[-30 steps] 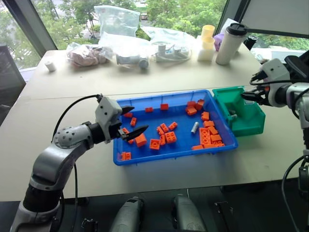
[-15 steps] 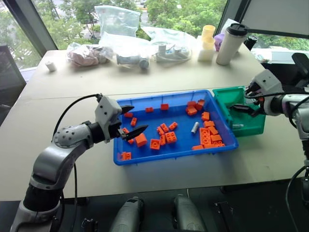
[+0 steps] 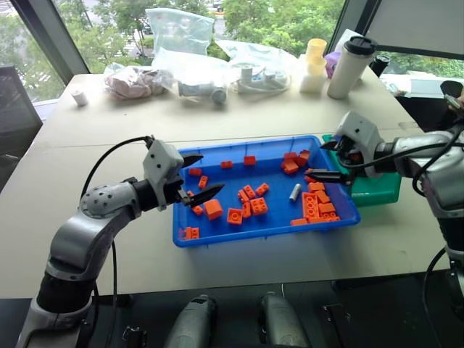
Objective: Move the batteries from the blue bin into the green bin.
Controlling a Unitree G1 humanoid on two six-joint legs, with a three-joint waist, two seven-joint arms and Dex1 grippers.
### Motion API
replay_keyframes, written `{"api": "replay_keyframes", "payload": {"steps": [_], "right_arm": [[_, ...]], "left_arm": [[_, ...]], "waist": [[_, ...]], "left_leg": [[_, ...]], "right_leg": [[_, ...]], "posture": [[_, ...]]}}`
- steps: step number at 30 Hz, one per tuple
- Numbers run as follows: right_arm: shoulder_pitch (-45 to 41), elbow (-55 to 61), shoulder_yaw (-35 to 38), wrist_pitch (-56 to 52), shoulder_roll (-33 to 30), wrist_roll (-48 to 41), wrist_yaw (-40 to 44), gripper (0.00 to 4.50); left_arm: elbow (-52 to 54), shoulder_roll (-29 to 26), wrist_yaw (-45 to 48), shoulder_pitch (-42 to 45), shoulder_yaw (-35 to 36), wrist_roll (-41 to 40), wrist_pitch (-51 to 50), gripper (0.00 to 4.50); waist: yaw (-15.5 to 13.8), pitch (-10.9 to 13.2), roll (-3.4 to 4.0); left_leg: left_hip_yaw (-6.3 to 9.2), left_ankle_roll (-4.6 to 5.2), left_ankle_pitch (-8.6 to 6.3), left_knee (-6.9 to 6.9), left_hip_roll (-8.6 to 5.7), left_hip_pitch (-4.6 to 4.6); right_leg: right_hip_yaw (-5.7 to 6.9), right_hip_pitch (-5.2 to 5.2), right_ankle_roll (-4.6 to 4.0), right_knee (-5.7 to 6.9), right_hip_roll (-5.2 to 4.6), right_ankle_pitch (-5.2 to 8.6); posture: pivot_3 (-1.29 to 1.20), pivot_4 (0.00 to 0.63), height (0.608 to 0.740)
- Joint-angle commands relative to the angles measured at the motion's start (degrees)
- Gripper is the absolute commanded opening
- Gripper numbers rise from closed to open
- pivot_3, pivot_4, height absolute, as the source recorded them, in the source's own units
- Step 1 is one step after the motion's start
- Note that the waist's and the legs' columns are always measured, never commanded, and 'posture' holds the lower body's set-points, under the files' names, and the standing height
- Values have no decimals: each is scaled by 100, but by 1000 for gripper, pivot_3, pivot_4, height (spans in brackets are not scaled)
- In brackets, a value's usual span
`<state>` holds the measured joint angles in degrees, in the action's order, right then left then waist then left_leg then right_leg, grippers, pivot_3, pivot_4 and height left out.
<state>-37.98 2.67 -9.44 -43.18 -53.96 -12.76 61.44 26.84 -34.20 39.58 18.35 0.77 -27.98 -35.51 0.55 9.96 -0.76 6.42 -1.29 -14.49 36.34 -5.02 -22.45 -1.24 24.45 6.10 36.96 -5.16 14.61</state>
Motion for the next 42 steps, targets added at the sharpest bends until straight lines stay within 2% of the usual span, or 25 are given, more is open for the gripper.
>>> {"api": "replay_keyframes", "payload": {"steps": [1,5,11,24,27,30,35,40,42], "right_arm": [[1,-261,-244,229,164,39,272,4474],[7,-470,-559,399,407,214,312,4474],[-200,-1109,-643,482,817,432,166,4474],[-66,-938,-694,513,813,667,199,4474],[-28,-894,-687,498,827,698,167,3710],[5,-852,-699,425,840,733,142,2249],[23,-583,-588,434,767,775,36,2197],[-939,-899,515,-54,1144,404,-906,2197],[-1109,-1132,765,-135,883,517,-1125,2197]], "left_arm": [[114,-13,-20,36,51,2,80,4500],[182,-49,-55,-47,116,-17,42,4500],[278,-38,-119,-86,149,-72,-7,4500],[365,-106,-160,-193,193,-89,-39,4500],[325,-83,-168,-145,157,-70,-26,4500],[267,-80,-150,-86,138,-57,-8,4500],[224,-108,-99,-79,125,-33,22,4500],[230,-79,-110,-65,121,-45,17,4500],[197,-74,-111,-56,114,-15,51,4500]], "waist": [[14,0,0],[21,0,1],[2,0,1],[2,0,0],[4,0,0],[4,0,0],[4,0,0],[37,2,4],[4,2,3]], "left_leg": [[0,0,0,-1,0,0],[0,-1,1,-3,2,1],[0,-4,2,0,1,1],[3,-3,2,-1,0,0],[2,-3,2,-1,0,0],[3,-3,2,-1,0,0],[3,-4,2,-1,0,0],[0,-4,2,-1,1,2],[1,-7,4,-6,1,1]], "right_leg": [[0,0,0,0,0,0],[-2,3,0,2,2,0],[-2,3,0,2,1,0],[-1,3,0,2,1,0],[-1,3,0,2,1,0],[-1,3,0,2,1,0],[-1,3,0,2,1,0],[-4,6,0,6,3,0],[-5,11,-1,11,3,0]], "posture": [[0,150,740],[0,150,740],[0,150,740],[0,150,740],[0,150,740],[0,150,740],[0,150,740],[0,150,740],[0,150,740]]}}
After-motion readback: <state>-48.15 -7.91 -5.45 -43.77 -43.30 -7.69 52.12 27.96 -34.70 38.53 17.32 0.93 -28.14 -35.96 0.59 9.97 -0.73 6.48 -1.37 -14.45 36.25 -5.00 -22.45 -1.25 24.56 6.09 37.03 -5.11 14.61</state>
